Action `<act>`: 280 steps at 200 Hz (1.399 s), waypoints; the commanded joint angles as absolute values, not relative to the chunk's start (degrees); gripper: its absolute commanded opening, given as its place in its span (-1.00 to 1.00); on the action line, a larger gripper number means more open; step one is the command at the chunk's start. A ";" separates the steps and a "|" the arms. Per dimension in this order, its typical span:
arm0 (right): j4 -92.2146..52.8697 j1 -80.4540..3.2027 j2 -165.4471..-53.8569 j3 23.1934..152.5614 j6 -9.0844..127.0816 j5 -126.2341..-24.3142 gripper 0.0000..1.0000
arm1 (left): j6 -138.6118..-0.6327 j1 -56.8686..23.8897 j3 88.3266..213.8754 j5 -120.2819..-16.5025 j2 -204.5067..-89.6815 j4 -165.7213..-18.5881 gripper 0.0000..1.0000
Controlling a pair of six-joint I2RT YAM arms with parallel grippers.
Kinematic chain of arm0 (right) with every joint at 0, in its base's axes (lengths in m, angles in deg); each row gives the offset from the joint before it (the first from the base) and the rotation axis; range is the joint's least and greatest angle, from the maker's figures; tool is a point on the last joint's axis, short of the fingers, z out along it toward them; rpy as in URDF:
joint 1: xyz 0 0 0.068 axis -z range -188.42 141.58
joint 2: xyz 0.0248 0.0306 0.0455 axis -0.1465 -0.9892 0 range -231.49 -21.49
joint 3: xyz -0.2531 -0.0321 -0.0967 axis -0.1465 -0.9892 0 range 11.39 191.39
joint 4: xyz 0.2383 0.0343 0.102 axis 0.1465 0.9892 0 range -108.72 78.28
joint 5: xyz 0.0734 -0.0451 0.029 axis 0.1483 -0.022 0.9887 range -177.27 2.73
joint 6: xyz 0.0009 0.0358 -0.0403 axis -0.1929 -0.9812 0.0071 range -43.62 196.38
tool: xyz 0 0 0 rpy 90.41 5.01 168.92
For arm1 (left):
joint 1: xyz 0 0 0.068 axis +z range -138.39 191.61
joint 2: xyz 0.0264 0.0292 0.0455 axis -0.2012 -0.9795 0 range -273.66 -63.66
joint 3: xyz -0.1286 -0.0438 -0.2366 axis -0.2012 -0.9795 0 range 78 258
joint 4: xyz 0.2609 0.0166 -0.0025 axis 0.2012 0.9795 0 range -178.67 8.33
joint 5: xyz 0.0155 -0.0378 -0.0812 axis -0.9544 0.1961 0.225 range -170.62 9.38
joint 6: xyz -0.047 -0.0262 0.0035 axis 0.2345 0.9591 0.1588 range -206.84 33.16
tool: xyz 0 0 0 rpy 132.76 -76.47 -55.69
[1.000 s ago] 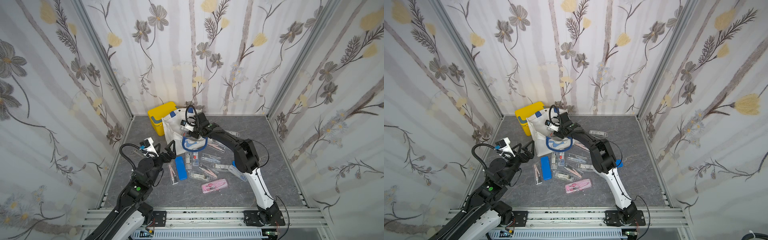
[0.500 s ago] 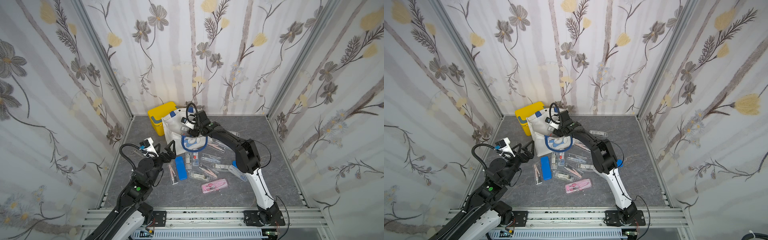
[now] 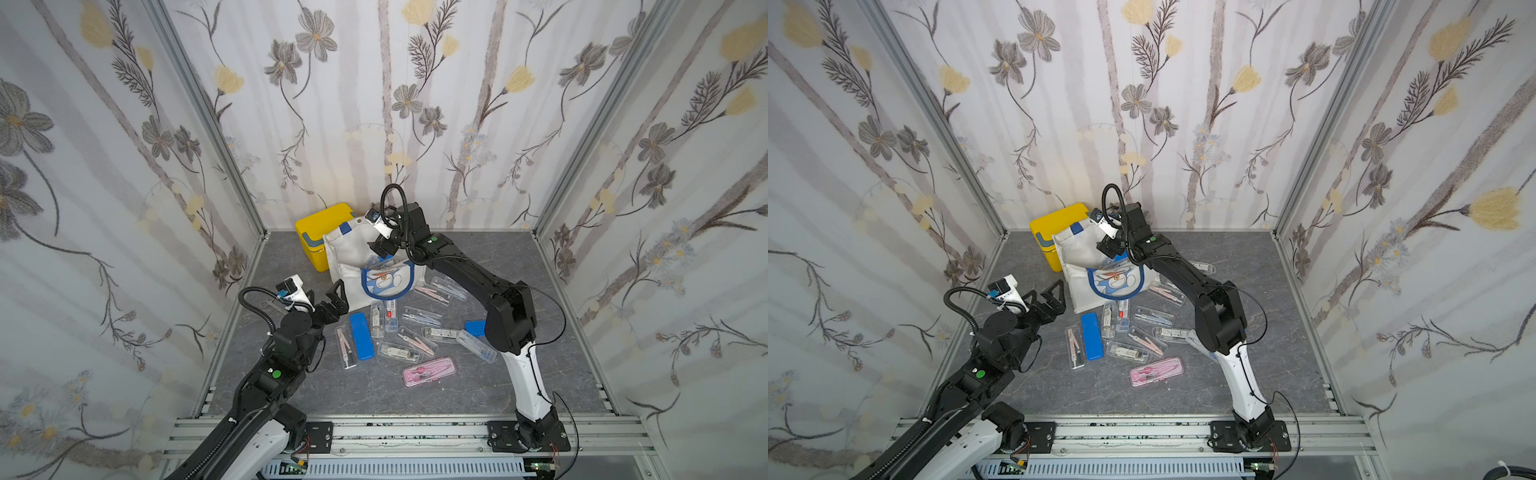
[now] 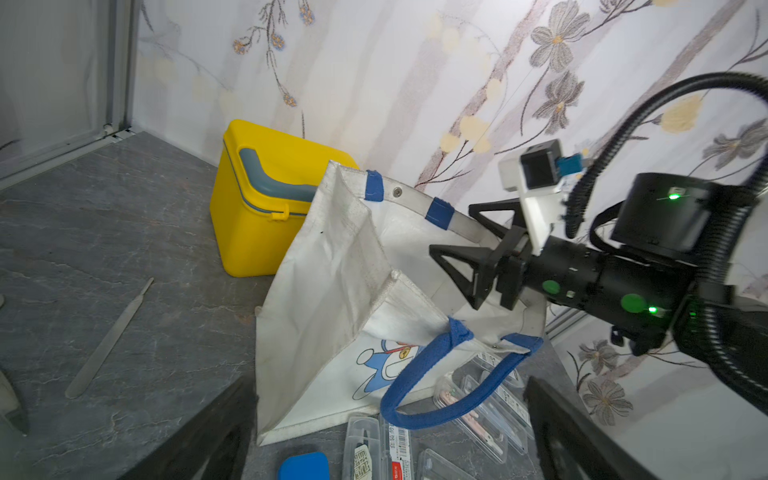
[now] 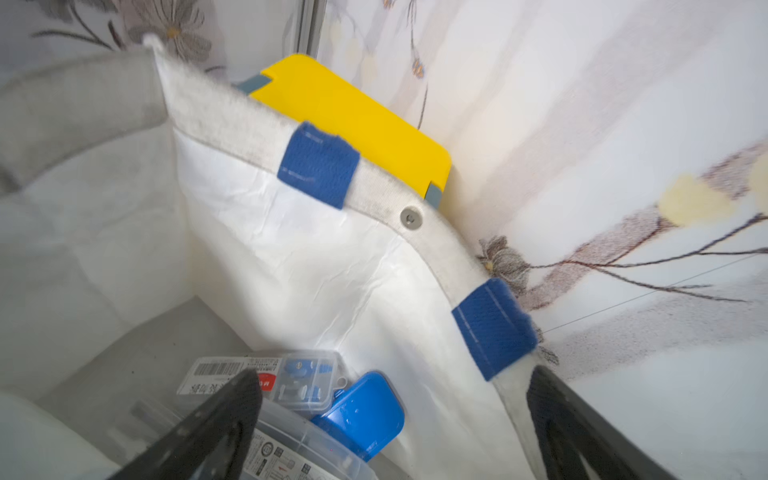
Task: Put the compass set into the canvas bag
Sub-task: Place the compass set in the canvas bag, then pick up the compass set at the center of the board.
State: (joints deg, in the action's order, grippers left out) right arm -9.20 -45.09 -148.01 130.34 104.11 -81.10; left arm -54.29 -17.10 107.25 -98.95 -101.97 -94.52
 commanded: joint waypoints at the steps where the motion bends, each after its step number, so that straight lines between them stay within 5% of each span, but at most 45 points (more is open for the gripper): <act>1: -16.99 -45.15 -144.02 126.82 98.82 -81.36 0.99 | -52.33 -17.04 108.84 -103.26 -103.65 -90.13 1.00; 46: -30.96 -45.07 -131.98 109.50 94.14 -84.10 0.99 | -49.54 -16.78 112.31 -106.80 -109.43 -84.01 1.00; 138: -39.95 -44.81 -108.30 79.18 83.63 -115.56 0.99 | -46.21 -15.68 116.35 -103.55 -119.62 -78.01 1.00; 280: -30.50 -43.37 -99.09 61.75 70.29 -103.73 0.99 | -34.82 -15.80 107.90 -88.68 -122.35 -67.93 1.00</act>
State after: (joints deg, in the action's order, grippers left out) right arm -30.03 -43.95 -99.07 62.11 72.98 -109.34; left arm -38.35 -15.61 109.33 -90.45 -123.61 -69.91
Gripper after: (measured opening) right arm 0.995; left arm 0.995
